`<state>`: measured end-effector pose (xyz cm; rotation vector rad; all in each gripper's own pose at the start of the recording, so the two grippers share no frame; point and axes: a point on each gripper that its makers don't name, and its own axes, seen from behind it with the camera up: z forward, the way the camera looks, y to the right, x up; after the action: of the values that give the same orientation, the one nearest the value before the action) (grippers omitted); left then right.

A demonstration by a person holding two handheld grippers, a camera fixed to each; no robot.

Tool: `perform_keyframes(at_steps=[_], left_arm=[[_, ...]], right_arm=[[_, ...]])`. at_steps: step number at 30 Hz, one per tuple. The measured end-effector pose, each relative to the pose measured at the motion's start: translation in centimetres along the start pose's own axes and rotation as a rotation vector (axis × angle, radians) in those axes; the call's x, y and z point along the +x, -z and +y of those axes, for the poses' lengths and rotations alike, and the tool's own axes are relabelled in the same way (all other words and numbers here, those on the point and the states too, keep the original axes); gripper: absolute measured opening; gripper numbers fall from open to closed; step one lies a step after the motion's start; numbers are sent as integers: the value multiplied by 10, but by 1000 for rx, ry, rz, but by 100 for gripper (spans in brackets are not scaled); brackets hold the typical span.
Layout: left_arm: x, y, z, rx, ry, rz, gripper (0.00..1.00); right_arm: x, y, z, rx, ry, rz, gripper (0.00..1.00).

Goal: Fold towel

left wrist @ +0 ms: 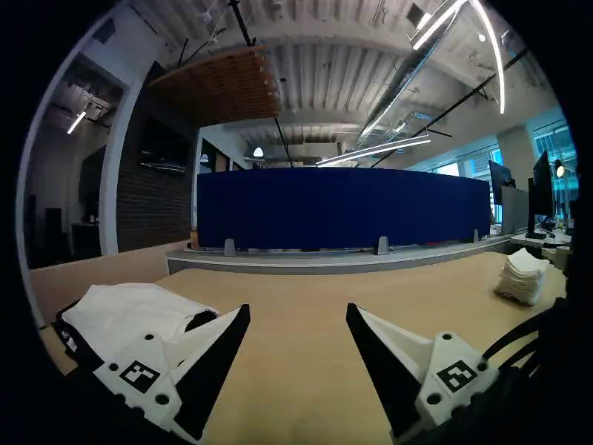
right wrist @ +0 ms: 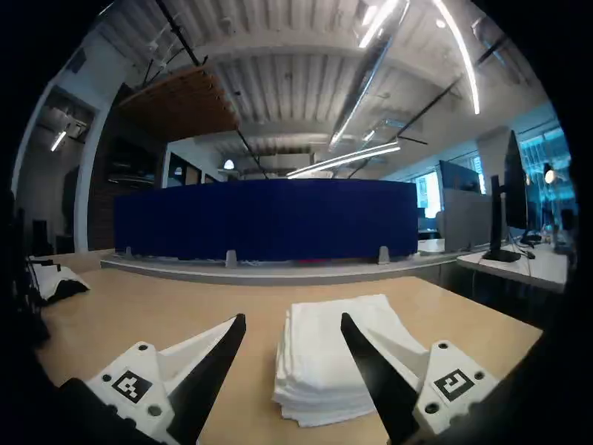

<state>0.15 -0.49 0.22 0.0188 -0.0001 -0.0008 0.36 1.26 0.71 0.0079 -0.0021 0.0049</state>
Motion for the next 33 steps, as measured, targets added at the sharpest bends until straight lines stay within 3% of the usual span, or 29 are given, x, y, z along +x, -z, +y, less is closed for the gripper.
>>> perform_keyframes(at_steps=[6, 33], left_arm=[[0, 0, 0, 0, 0, 0, 97], [0, -1, -1, 0, 0, 0, 97]], right_arm=[[0, -1, 6, -26, 3, 1, 99], [-3, 0, 6, -26, 5, -2, 100]])
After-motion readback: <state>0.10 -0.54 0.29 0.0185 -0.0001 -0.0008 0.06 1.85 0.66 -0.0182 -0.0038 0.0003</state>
